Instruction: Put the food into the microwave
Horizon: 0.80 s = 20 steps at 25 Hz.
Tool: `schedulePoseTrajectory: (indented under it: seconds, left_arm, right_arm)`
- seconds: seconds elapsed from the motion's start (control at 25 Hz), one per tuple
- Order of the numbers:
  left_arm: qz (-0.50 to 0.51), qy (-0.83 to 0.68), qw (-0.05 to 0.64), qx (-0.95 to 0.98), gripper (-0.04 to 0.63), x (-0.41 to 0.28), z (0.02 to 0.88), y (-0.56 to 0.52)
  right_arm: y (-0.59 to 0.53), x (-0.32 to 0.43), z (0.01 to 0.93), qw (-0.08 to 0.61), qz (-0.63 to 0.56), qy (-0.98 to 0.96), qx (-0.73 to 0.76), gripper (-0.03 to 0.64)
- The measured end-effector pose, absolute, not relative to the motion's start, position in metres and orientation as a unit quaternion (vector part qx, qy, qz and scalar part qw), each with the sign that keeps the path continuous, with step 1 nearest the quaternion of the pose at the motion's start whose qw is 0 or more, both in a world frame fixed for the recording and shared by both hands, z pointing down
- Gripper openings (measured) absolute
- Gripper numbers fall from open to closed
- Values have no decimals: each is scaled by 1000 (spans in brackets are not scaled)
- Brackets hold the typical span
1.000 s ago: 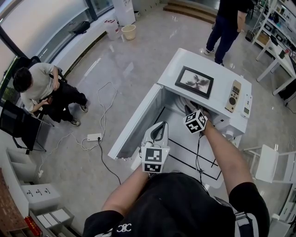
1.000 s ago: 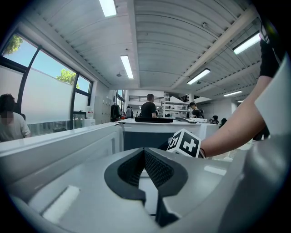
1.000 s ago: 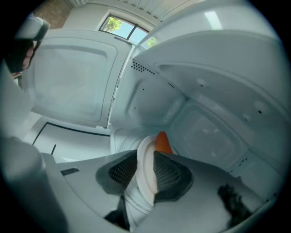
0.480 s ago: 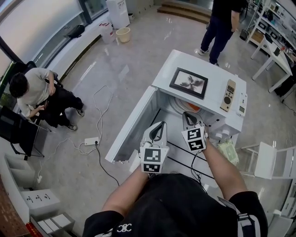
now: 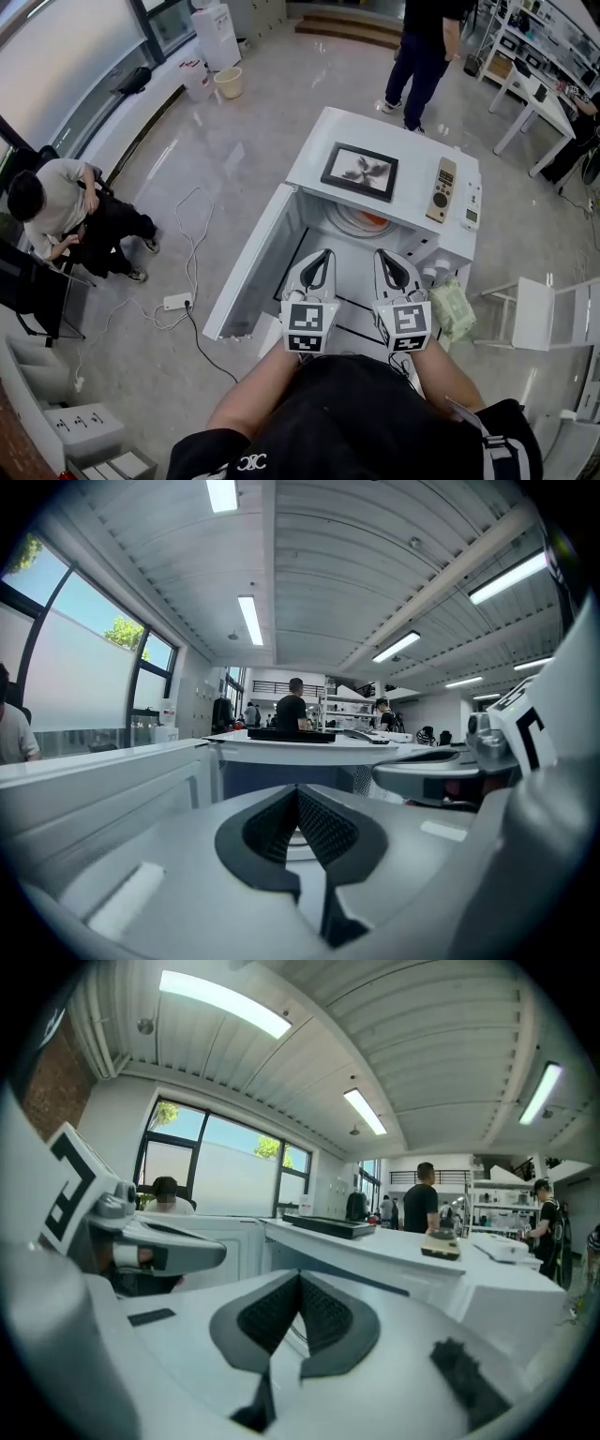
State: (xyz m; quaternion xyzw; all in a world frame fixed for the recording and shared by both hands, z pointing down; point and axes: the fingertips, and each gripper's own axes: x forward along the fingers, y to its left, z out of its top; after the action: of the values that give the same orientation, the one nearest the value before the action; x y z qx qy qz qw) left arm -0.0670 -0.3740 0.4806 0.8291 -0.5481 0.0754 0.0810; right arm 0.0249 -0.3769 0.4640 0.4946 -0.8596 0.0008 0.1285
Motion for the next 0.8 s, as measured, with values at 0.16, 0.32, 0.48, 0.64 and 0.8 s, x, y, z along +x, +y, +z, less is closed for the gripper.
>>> schedulePoseTrajectory:
  seconds: [0.16,0.32,0.48,0.64,0.8]
  left_arm:
    - [74,-542,79,833,9,-62,478,-371]
    - [71,-542,78,834,9,-60,477,-371]
    - [72,-539,79,835,9,-54,479,-369]
    - [71,-535,78,838,9,-48,479,-368]
    - [71,-534,82,839,9,-46,480,-367]
  right_arm:
    - [-359,45,453,107,-6,-853,511,8]
    - [-358,57,452,102,-1,-843,528,8]
    - [-357,62,458,109,18,-842,529,6]
    - [-353,66,465,111,40,-839,531,6]
    - [-350,67,468,116,49,-840,527,6]
